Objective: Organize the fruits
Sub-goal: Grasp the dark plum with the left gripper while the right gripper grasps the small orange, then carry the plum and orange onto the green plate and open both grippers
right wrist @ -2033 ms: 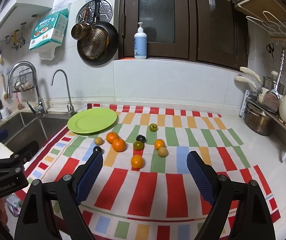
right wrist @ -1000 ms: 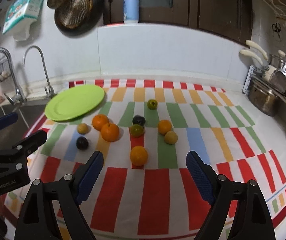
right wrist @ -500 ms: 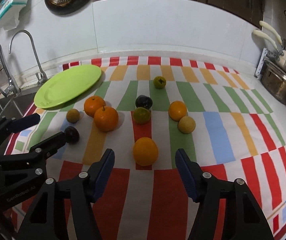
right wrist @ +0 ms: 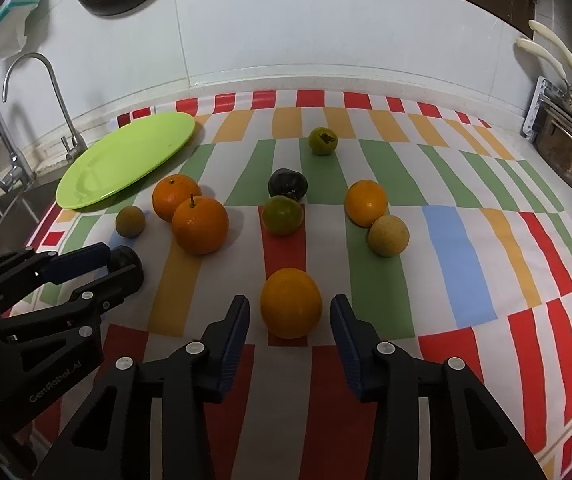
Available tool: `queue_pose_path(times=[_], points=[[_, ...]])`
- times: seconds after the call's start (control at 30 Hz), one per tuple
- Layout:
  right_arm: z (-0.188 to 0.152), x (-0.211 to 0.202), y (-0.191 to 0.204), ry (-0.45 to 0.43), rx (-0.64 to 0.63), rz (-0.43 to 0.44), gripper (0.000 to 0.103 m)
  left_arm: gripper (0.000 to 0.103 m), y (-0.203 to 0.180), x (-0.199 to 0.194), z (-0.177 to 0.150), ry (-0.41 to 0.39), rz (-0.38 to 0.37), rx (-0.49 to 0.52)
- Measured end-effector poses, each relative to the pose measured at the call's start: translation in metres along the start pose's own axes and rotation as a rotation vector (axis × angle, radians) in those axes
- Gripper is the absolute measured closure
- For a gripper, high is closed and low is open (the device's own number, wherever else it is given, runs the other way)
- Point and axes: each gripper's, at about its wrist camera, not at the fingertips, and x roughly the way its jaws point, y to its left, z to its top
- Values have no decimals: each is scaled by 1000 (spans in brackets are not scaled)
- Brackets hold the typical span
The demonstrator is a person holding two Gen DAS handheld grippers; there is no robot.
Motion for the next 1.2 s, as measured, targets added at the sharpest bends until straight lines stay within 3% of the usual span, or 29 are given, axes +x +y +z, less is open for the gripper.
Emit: queue_pose_path(times=[0.1,0.57,1.2], points=[[0,2,-2,2,1,5,69,74,0,2,1,2,0,-6],[8,-15,6,-45,-27,28,69,75,7,-21,4,-47,-11,-44],[53,-47,76,-159,-167,159,69,75,67,-76,10,-182,76,-95]])
